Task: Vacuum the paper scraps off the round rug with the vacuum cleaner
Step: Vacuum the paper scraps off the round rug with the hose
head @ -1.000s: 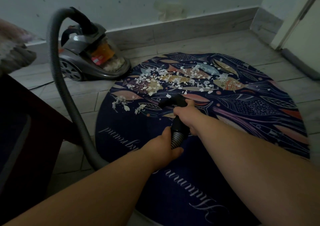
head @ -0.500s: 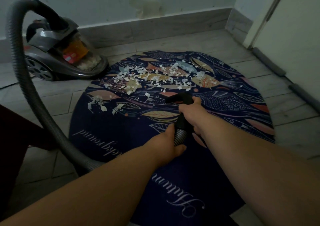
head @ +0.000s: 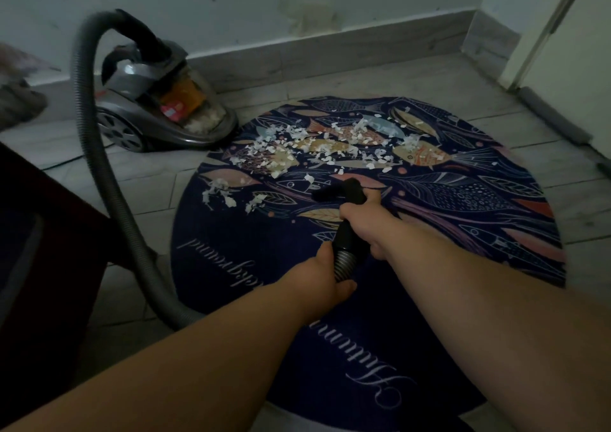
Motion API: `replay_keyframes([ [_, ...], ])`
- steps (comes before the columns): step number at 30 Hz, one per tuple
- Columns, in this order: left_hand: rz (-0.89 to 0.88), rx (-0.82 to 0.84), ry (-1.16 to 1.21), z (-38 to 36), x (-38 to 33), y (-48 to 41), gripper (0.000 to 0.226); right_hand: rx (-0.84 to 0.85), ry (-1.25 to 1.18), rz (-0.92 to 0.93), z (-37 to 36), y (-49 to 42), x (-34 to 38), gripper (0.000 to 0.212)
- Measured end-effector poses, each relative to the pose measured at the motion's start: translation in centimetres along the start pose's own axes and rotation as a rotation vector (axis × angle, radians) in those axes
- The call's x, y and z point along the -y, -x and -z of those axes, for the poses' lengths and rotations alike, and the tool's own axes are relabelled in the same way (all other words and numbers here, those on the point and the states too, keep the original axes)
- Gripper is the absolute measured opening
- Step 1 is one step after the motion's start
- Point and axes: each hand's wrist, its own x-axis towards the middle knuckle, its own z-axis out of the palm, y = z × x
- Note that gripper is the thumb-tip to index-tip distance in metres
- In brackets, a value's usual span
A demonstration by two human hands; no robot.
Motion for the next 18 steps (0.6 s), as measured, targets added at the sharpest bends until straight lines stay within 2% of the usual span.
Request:
replay_keyframes([
  [5, 0.095, -0.006, 0.024, 0.7, 3.4, 2.1, 0.088, 0.092, 0.080, 0.008, -4.5, 0.9, 1.0, 0.075],
  [9, 0.118, -0.022, 0.062, 0.9, 4.8, 2.7, 0.086, 0.103, 0.076, 0.021, -6.2, 1.3, 1.4, 0.074],
  [12, 0.128, -0.048, 0.081, 1.2, 4.8, 2.6, 0.085, 0.075, 0.014, 0.004, -6.5, 1.3, 1.3, 0.073],
  [16, 0.124, -0.071, 0.131, 1.6, 5.2, 2.5, 0.081, 0.064, -0.183, -0.029, -6.8, 1.5, 1.0, 0.061],
  [18, 0.110, -0.084, 0.147, 1.7, 5.5, 2.2, 0.080, 0.106, -0.199, -0.030, -7.0, 1.5, 1.0, 0.065],
])
